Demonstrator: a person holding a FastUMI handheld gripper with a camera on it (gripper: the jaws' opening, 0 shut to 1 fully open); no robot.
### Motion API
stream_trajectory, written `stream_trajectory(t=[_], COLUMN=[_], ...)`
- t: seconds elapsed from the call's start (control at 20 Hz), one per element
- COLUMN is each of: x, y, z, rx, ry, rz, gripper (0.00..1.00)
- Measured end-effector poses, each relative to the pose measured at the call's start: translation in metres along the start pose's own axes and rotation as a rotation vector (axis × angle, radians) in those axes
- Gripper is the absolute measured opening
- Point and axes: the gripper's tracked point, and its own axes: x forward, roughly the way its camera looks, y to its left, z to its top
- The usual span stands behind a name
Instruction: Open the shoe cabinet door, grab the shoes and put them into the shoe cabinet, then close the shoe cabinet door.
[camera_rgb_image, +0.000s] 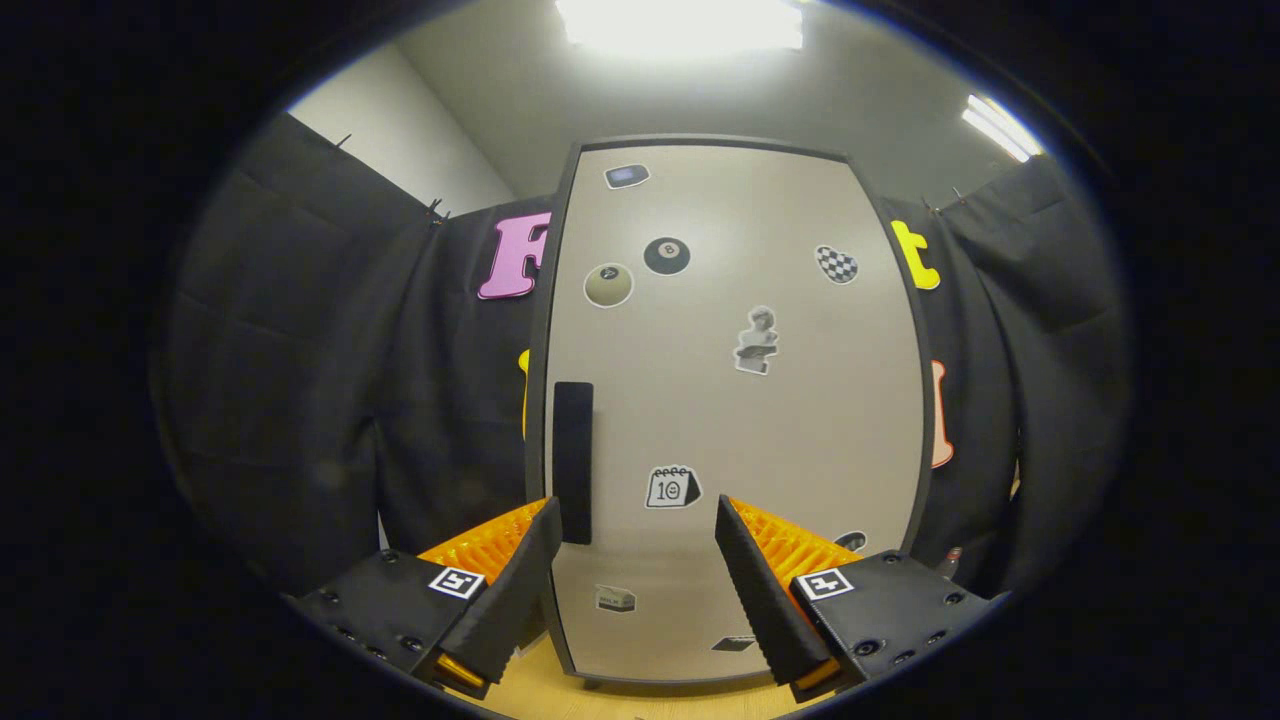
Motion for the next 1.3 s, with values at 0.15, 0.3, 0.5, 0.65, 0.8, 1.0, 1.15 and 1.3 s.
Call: stream_trajectory(t=[0.15, 0.3, 0.5, 0.65, 0.8, 1.0, 1.15, 1.3], x=[0.031, 0.056, 0.081, 0.088, 0.085, 0.070, 0.048, 0.037], y=[0.017, 0.031, 0.036, 0.035, 0.036, 0.036, 0.036, 0.030], z=[0.005, 0.001, -0.010, -0.014, -0.014, -0.011, -0.008, -0.007], rx=[-0.029, -0.064, -0.079, -0.031, -0.002, 0.007, 0.031, 0.055], ry=[0.004, 0.024, 0.074, 0.094, 0.121, 0.138, 0.139, 0.142], rz=[0.006, 0.004, -0.016, -0.038, -0.020, 0.059, 0.098, 0.132], gripper=[0.97, 0.96, 0.85, 0.40, 0.24, 0.12, 0.12, 0.12])
